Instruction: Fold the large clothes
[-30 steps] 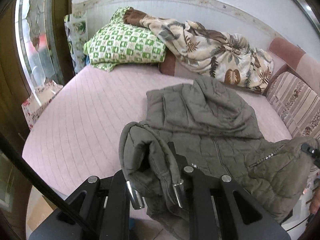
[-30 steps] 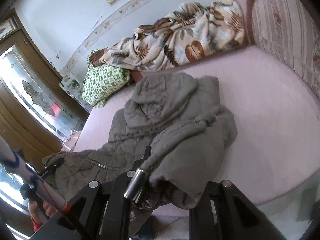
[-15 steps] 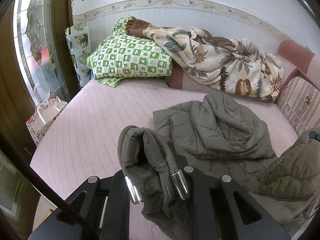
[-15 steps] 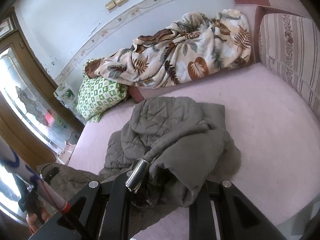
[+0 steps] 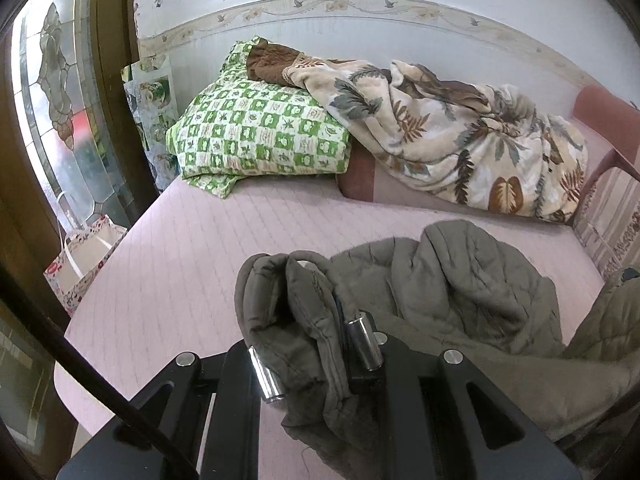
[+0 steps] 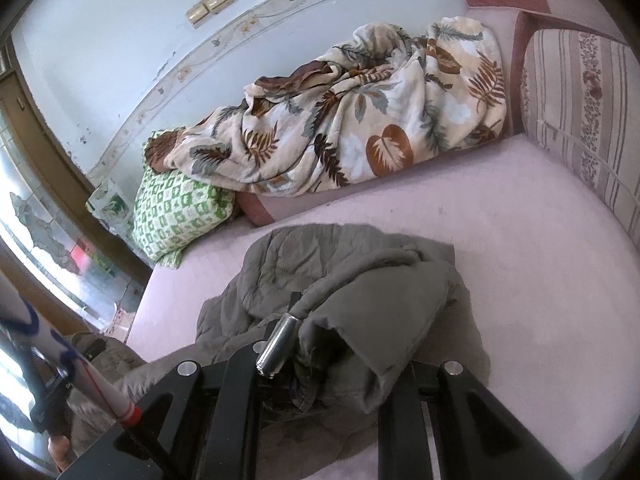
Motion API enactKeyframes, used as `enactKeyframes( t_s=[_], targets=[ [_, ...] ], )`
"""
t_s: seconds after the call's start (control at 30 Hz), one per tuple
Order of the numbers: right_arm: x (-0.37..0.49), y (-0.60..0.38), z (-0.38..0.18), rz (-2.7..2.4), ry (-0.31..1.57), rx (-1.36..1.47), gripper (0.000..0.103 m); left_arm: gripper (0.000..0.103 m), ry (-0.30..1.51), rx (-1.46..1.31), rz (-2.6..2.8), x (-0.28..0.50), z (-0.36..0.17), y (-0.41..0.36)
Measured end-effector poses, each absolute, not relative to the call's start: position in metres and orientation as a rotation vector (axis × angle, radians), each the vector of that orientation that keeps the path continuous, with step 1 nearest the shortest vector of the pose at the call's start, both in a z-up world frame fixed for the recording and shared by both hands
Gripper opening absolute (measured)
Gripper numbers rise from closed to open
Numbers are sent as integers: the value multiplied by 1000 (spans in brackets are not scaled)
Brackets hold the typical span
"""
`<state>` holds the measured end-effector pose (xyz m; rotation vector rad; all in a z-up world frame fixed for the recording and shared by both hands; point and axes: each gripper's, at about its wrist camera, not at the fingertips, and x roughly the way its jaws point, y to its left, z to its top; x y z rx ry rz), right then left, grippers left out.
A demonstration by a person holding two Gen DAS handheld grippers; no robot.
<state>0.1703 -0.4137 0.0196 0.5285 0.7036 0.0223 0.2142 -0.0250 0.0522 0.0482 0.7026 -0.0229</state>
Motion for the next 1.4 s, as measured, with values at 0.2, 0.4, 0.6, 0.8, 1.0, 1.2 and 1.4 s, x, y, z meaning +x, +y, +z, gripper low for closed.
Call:
enactKeyframes(
  t_s=[0.2, 0.4, 0.6, 0.8, 1.0, 1.2, 1.4],
  targets=[
    [225, -424, 17, -8, 719, 522, 17, 15, 715, 52, -9, 277, 56, -35],
    [292, -433, 12, -57, 744, 511, 17, 15, 751, 71, 12, 360, 51, -57],
    [363, -451, -16, -156, 834, 481, 17, 16, 866, 102, 77, 440, -2, -73],
    [410, -470, -69, -207, 931, 509, 17, 18, 965, 118, 131, 484, -70, -78],
    [435, -466, -114, -219, 966, 482, 17, 19, 1025, 77, 153, 506, -119, -77],
    [442, -474, -140, -192, 948, 539, 18, 22, 1018, 42, 139, 510, -141, -78],
    [436, -480, -155, -167, 894, 617, 20, 31, 1042, -61, 63, 514, -143, -63]
  ],
)
